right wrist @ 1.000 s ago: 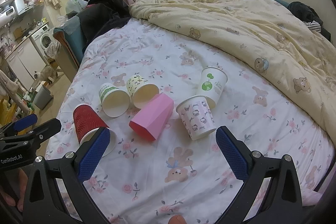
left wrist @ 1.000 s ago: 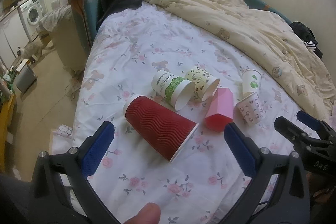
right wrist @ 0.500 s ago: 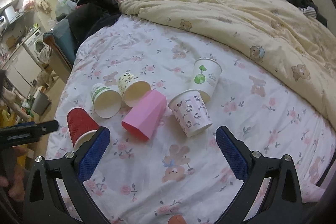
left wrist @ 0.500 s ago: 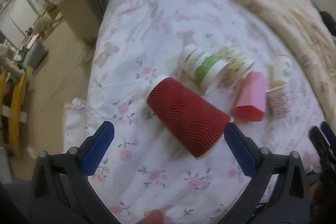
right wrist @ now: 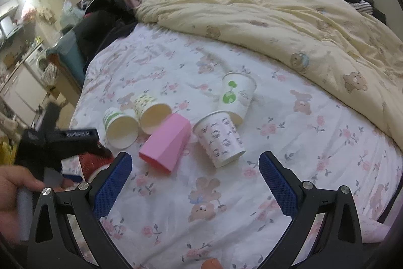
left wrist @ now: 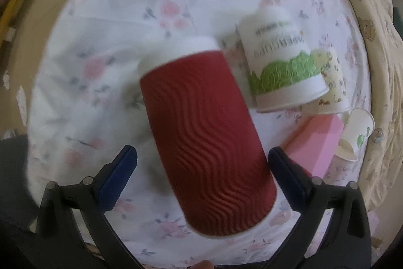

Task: Flip cup upside down
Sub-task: 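Move the left gripper to the red wavy cup and close on it, then lift the red cup with the left gripper, stand it on the bed, open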

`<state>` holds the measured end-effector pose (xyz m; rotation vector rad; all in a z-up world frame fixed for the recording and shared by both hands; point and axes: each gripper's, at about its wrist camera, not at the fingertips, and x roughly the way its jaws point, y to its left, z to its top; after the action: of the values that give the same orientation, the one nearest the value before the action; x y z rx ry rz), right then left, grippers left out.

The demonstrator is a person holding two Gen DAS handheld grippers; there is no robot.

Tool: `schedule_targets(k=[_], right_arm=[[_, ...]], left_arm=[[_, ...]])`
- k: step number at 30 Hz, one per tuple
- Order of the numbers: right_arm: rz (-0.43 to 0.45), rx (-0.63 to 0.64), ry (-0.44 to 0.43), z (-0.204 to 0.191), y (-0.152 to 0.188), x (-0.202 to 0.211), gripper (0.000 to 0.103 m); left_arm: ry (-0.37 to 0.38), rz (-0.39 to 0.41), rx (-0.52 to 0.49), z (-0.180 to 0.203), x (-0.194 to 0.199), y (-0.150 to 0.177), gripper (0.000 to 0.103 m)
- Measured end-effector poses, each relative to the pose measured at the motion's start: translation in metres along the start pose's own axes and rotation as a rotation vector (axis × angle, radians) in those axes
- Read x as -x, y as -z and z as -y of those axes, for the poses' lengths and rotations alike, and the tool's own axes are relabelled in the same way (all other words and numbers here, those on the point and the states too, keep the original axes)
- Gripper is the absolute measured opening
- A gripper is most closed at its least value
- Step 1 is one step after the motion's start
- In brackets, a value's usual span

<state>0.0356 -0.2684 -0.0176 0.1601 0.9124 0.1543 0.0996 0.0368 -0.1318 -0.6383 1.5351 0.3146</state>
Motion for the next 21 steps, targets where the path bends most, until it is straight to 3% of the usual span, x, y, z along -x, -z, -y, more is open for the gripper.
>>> schedule_targets(k=[5, 8, 9, 14, 17, 21], right_arm=[[-0.015, -0.036, -0.006, 0.008, -0.001, -0.001, 0.103], [-0.002, -0.038, -0.006, 0.008, -0.003, 0.002, 0.103], [0.001, -0.038, -0.007, 0.008, -0.003, 0.003, 0.103], [0.025, -0.03, -0.005, 0.008, -0.004, 0.011, 0.103], [0.033, -0.032, -0.015, 0.008, -0.005, 0.014, 0.103], [0.035, -0.046, -0.025, 0.009, -0.006, 0.016, 0.103]], left_arm=[[0.003, -0.007, -0.007, 0.007, -0.008, 0.002, 0.101], [0.058, -0.049, -0.019, 0.015, -0.016, 0.008, 0.079], [0.054, -0.057, -0.03, 0.016, -0.017, 0.01, 0.077], [0.067, -0.044, -0.076, 0.018, 0.003, 0.03, 0.076], [0.062, -0.067, -0.15, 0.018, 0.013, 0.048, 0.076], [0.04, -0.121, -0.358, 0.033, 0.022, 0.083, 0.076]])
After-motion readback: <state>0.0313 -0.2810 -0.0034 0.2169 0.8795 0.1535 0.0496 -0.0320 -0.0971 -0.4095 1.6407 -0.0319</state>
